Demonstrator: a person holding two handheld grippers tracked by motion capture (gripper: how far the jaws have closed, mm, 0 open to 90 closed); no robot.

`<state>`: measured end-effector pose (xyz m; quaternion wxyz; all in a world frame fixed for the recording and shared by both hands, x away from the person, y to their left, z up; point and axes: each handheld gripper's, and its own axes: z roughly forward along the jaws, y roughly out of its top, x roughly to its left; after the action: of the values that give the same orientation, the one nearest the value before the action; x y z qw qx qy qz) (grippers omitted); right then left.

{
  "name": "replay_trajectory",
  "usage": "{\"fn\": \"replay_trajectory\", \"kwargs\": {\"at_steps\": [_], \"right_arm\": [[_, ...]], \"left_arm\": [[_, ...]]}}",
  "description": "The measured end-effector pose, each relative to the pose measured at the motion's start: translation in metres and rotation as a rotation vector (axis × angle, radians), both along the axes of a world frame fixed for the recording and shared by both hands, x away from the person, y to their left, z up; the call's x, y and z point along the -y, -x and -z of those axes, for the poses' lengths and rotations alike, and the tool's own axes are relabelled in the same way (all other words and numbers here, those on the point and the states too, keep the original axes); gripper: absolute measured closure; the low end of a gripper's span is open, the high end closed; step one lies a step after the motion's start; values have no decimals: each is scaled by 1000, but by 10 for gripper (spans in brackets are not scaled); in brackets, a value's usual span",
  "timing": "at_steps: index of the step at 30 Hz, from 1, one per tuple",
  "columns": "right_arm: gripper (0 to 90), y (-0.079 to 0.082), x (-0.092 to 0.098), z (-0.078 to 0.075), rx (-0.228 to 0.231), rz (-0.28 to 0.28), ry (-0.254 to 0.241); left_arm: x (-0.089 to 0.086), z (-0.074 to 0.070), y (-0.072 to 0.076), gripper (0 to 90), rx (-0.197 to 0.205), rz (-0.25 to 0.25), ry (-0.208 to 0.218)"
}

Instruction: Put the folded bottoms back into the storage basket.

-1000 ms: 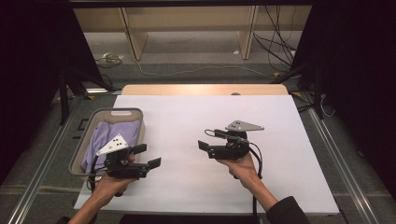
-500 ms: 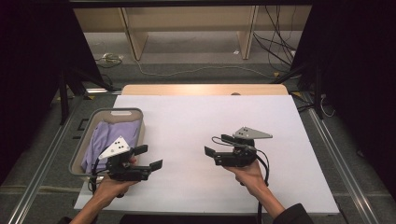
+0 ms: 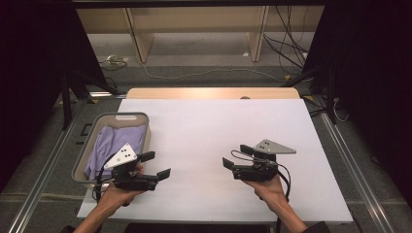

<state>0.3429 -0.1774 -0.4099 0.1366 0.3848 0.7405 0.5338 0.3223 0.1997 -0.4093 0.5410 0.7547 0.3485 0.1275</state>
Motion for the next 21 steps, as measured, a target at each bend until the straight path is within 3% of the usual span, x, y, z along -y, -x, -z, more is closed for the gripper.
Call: {"fn": "replay_trajectory", "kwargs": {"at_steps": [5, 21], "right_arm": [[173, 5, 3, 1, 19, 4, 34], [168, 14, 14, 6, 25, 29, 25]], "left_arm": [[1, 0, 1, 101, 9, 23, 5], [4, 2, 7, 66, 34, 40, -8]]}}
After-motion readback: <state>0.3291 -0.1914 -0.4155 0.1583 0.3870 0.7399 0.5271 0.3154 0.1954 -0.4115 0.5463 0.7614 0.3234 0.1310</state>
